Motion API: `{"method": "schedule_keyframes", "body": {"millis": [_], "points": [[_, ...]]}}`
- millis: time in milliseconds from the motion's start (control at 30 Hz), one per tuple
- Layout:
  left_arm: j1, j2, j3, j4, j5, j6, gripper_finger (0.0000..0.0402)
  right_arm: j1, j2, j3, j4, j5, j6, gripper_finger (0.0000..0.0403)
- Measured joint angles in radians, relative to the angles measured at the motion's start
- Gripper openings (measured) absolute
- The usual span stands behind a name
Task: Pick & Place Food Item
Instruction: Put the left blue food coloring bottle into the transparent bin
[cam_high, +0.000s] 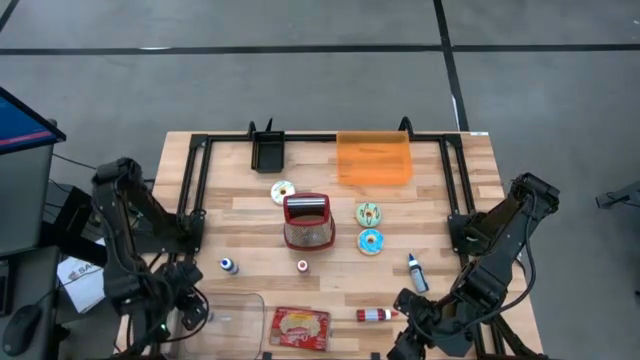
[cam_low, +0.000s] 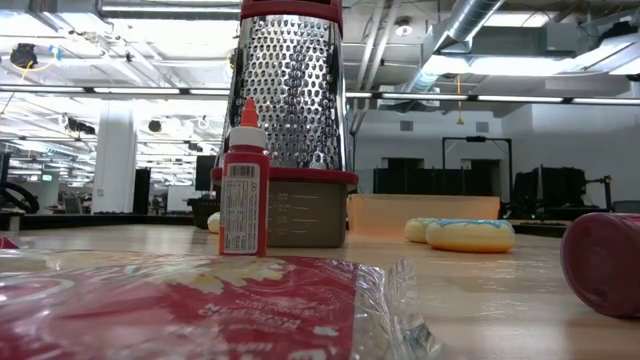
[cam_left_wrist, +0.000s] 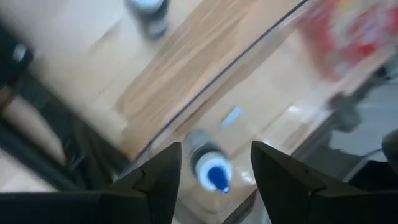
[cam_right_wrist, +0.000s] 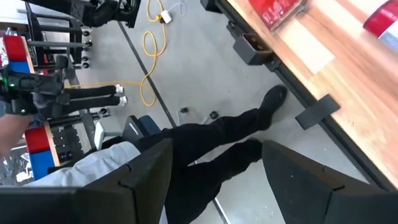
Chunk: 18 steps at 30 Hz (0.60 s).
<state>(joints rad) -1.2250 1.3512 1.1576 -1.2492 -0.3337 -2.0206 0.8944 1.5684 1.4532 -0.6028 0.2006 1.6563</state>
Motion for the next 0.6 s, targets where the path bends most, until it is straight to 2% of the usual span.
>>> {"method": "schedule_keyframes", "body": {"millis": [100, 300, 600], "points": [[0.036, -0.017, 0.000, 0.012, -0.074, 0.152, 0.0180, -0.001, 0.000, 0.000, -0.015, 0.012, -0.007, 0.0240], [0.158, -0.021, -0.021, -0.006, -0.094, 0.521, 0.0183, 0.000, 0.000, 0.000, -0.033, 0.014, -0.007, 0.0240], [0.289, -0.134, -0.028, -0.015, -0.088, 0.847, 0.0266, 0.000, 0.000, 0.000, -0.033, 0.011, 0.017, 0.0240]]}}
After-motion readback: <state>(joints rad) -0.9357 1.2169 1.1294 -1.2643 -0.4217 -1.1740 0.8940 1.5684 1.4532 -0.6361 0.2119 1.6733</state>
